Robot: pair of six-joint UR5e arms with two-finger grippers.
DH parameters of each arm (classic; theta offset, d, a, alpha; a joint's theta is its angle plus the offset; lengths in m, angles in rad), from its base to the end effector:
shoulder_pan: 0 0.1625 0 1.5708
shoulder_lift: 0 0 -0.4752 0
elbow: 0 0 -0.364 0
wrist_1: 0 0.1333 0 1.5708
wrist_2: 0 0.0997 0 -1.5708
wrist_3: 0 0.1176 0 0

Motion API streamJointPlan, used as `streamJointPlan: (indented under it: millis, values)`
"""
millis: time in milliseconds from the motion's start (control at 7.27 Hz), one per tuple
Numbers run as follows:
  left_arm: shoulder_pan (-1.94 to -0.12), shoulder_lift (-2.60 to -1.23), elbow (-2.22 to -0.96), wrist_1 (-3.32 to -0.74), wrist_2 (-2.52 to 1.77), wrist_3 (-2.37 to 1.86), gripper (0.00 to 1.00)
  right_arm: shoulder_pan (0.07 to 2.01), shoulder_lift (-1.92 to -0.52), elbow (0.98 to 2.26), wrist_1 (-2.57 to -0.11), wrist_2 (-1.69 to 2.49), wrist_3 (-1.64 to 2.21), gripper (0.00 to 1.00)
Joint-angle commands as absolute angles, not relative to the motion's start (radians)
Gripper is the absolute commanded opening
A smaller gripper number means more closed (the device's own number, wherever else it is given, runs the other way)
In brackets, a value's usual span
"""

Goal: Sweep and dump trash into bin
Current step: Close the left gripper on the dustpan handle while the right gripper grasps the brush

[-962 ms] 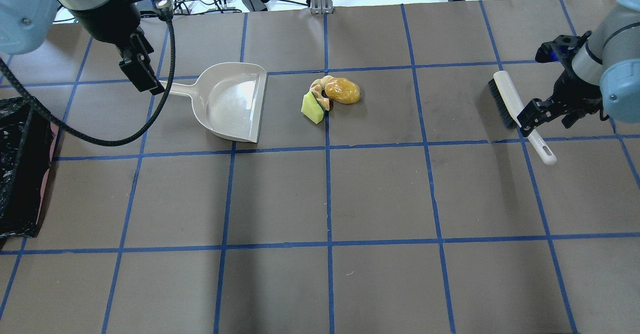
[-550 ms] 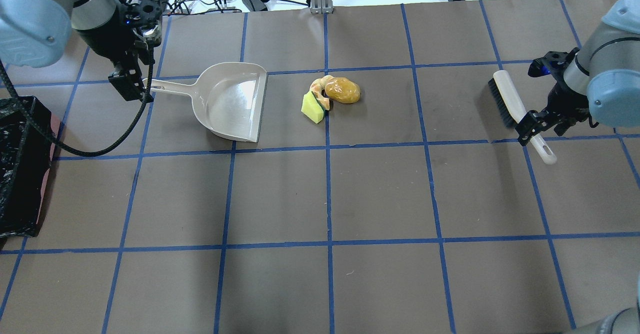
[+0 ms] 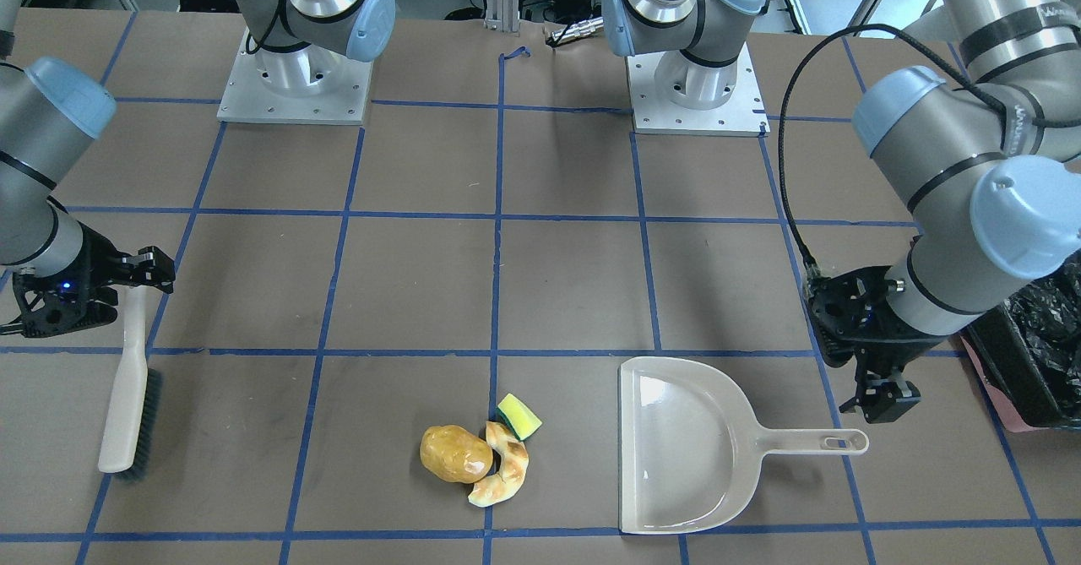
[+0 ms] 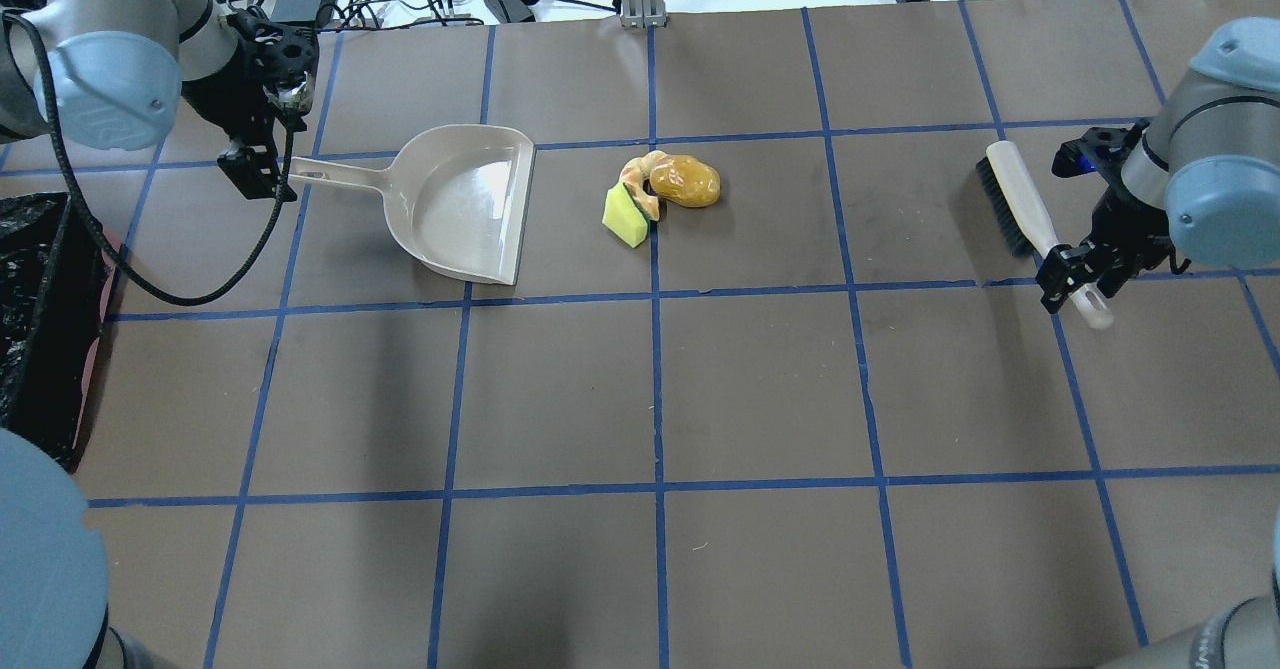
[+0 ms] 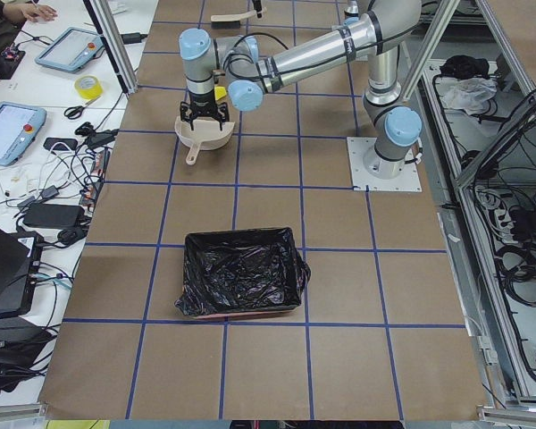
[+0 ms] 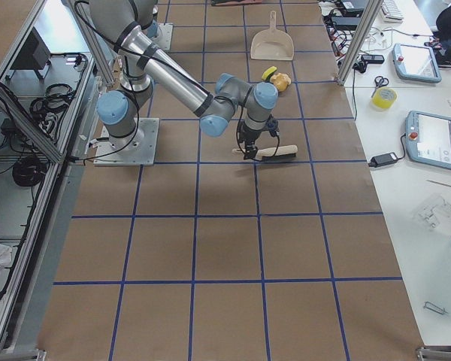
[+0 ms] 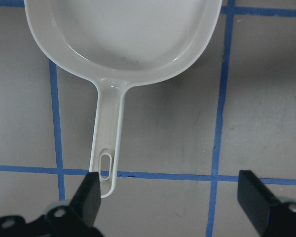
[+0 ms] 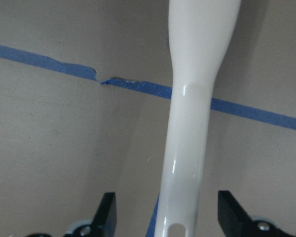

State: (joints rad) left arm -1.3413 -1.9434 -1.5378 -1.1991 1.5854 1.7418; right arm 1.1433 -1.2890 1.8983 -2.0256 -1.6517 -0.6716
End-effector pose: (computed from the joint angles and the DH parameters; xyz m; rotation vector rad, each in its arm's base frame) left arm 0.0128 -0.6333 0.3695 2.1314 2.2604 -0.0086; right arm -0.0993 -0.5164 0.2795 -0.3893 3.0936 0.2717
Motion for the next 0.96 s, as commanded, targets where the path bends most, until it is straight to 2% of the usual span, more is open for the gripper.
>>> streamJointPlan:
  millis: [0,138,275,825]
  values:
    - [-1.322,-1.999,-1.54,-1.193,1.574,1.738,1.0,1.143,-1.289,1.899,-2.022,-1.686,-0.67,0.33]
    - [-1.322,-2.012,-1.533,-1.21,1.574,1.744,1.0,1.143,-1.293,1.899,-2.022,-1.686,-0.667,0.2]
    - [-1.321,-2.031,-1.529,-1.213,1.574,1.8,1.0,1.143,-1.298,1.898,-2.025,-1.686,-0.664,0.0]
    - [-1.325,-2.114,-1.399,-1.207,1.54,1.825,0.98,1.155,-1.35,1.849,-1.958,-1.74,-0.591,0.0]
